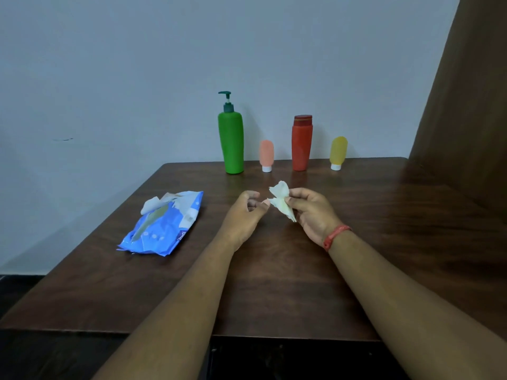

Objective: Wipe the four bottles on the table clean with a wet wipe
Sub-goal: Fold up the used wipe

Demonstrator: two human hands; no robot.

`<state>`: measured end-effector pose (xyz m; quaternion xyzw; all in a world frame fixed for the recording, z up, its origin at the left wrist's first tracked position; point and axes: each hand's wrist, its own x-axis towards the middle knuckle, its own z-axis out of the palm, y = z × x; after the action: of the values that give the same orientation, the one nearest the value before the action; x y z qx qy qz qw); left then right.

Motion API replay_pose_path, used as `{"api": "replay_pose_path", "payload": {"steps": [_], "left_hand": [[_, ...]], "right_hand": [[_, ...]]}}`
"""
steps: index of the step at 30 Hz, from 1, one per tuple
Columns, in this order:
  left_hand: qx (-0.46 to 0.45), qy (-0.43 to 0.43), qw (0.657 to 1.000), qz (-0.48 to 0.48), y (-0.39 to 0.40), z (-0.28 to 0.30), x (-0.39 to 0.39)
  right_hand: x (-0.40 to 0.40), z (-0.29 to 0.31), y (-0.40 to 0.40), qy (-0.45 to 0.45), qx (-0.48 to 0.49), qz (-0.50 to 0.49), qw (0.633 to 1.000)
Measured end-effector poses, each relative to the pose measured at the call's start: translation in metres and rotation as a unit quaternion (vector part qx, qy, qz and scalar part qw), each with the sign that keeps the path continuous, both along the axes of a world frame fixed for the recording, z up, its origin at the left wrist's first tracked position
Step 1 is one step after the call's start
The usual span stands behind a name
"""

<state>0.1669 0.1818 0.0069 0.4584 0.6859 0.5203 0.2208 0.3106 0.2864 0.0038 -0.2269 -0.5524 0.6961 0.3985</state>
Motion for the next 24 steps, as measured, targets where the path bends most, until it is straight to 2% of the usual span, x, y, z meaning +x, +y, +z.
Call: {"api": "replay_pose_path", "payload": {"steps": [8,14,20,24], "left_hand": [[0.006,0.015,0.999,-0.039,0.005,-0.005,-0.003],[0.041,-0.062,0.997,-0.02,0.012,-0.005,-0.008],[0.08,-0.115,0.989,-0.049,0.032,-0.005,-0.012],[0.098,-0.185,0.977,-0.028,0.059,0.0,-0.019]], "right_hand": [[-0.007,-0.003,-0.006,-0.012,0.019,0.024,0.999],[-0.012,-0.007,-0.004,-0.032,0.057,-0.015,0.998],[-0.023,-0.003,0.006,-0.075,0.122,-0.068,0.987],[-0.043,0.003,0.035,-0.093,0.099,-0.085,0.987]]}}
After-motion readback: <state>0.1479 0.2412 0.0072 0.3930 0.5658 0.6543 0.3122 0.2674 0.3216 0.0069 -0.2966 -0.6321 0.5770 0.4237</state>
